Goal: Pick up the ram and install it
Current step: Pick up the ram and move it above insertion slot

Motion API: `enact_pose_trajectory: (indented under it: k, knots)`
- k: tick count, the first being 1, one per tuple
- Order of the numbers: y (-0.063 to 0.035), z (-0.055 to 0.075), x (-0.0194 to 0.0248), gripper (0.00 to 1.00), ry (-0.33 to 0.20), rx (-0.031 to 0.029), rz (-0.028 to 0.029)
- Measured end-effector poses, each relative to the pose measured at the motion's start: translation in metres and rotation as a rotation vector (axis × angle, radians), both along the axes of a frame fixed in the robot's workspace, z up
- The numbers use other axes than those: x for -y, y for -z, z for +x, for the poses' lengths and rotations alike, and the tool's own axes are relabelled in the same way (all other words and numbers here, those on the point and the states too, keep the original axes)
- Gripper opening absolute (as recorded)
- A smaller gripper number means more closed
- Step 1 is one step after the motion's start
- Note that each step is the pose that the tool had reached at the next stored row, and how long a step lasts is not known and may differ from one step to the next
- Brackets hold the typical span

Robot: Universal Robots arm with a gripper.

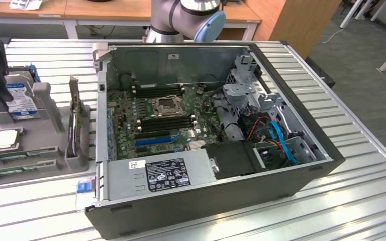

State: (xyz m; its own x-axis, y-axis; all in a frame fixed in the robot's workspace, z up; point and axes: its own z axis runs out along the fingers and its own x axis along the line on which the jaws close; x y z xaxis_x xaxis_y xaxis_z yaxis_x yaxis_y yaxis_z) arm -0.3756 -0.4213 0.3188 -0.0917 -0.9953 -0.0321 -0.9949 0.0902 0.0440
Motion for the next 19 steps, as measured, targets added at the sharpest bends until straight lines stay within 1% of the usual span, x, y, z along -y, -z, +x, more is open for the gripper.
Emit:
enact_pose_trajectory:
  k: [4,9,11,19]
  knots:
    - [0.0058,0.000,0.0000,0.30,-0.002,0.0000,0.0001]
    - [0.0060,0.000,0.0000,0.30,-0.002,-0.0001,0.0000]
    - [0.0078,0.000,0.0000,0.30,-0.002,0.0001,0.0002]
    - [0.0191,0.000,0.0000,0.30,-0.002,0.0001,0.0001]
